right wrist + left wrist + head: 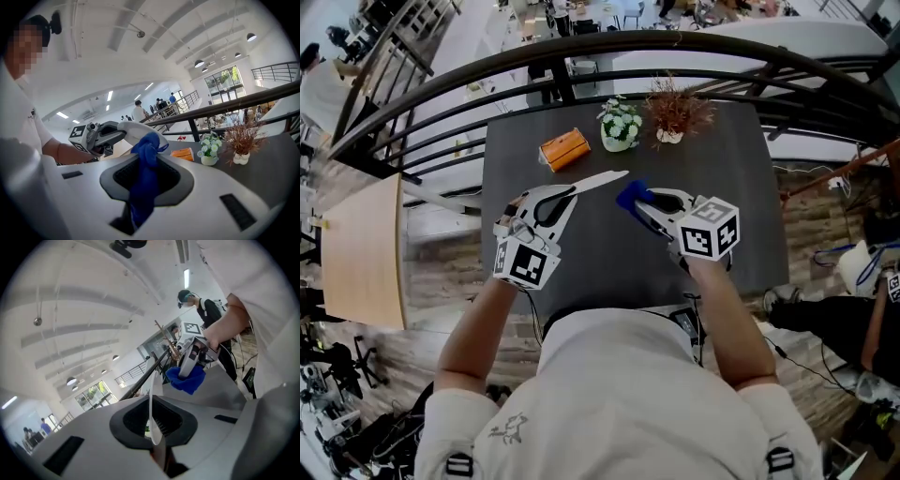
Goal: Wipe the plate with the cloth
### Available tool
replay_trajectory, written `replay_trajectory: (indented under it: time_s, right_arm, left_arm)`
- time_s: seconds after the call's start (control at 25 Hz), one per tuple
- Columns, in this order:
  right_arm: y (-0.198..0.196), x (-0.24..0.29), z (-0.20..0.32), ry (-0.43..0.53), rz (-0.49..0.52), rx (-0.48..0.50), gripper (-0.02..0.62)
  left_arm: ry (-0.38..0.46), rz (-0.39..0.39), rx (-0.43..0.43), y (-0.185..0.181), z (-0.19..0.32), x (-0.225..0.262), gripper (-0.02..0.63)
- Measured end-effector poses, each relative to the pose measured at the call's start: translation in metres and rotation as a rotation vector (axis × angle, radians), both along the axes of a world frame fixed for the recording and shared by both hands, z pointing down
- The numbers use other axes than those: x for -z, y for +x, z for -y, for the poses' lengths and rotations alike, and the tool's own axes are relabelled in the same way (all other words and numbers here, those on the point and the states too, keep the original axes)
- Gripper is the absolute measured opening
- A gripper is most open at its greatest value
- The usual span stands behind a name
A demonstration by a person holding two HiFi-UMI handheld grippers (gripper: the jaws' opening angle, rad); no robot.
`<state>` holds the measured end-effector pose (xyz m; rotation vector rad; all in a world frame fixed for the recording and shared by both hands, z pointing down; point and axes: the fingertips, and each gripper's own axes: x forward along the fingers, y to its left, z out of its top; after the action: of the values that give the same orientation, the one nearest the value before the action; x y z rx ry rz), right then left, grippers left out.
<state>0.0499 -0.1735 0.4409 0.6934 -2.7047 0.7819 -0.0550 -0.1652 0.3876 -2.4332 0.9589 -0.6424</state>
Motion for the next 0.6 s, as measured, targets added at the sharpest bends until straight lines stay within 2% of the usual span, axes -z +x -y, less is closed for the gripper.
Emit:
replay_trajectory:
  time_s: [0.2,0.36,0.6]
  right_arm:
    - [-0.028,-0.025,-0.002,-0.025,-0.026,0.003,0.071]
    - [-0.052,-0.056,-0.014,-0.077,-0.046,0.025,0.071]
    - [-0.078,-0.103,-0.026,-0.158,-0.066,0.022,0.071]
  left_arm:
    - [-0.195,-0.128,0.076,-0.013,0.017,-0.037,0.018]
    - [-0.418,-0.289,0.152,-0.027,0.020,-0.074,0.018]
    - [-0.609,-0.356,0.201,-0.036,0.005,-0.132,0.018]
